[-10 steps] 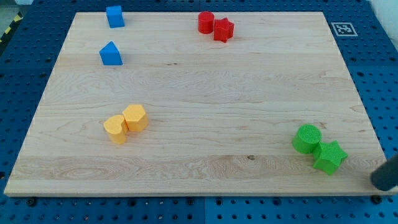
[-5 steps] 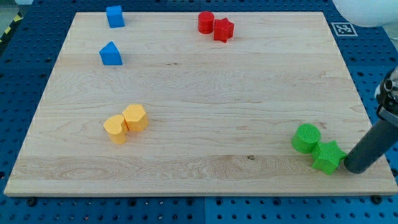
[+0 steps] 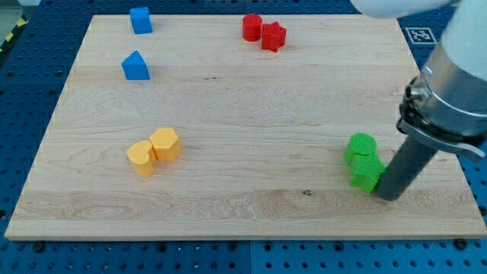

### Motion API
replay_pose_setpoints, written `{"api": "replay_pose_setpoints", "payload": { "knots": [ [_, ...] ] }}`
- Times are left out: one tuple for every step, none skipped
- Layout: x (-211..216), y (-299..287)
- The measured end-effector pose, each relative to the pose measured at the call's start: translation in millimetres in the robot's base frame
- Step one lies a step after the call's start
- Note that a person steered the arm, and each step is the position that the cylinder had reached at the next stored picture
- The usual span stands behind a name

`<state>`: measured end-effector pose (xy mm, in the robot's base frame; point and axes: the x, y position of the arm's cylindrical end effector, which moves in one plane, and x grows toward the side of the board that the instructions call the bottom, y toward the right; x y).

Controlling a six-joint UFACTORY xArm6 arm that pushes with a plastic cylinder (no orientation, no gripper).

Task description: Push the green star and the green circle towards center

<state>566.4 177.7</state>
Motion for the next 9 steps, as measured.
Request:
{"api": "replay_pose_setpoints", "payload": {
  "knots": [
    [-15.2, -27.4],
    [-33.3, -50.5],
    [-62.4, -71.4],
    [-75.1, -88.1],
    [-74.5, -81.9],
    [-64.2, -47.1],
    [-69.7, -27.7],
    [-93.6, -35.4],
    [-98.5, -43.9]
  ]
}}
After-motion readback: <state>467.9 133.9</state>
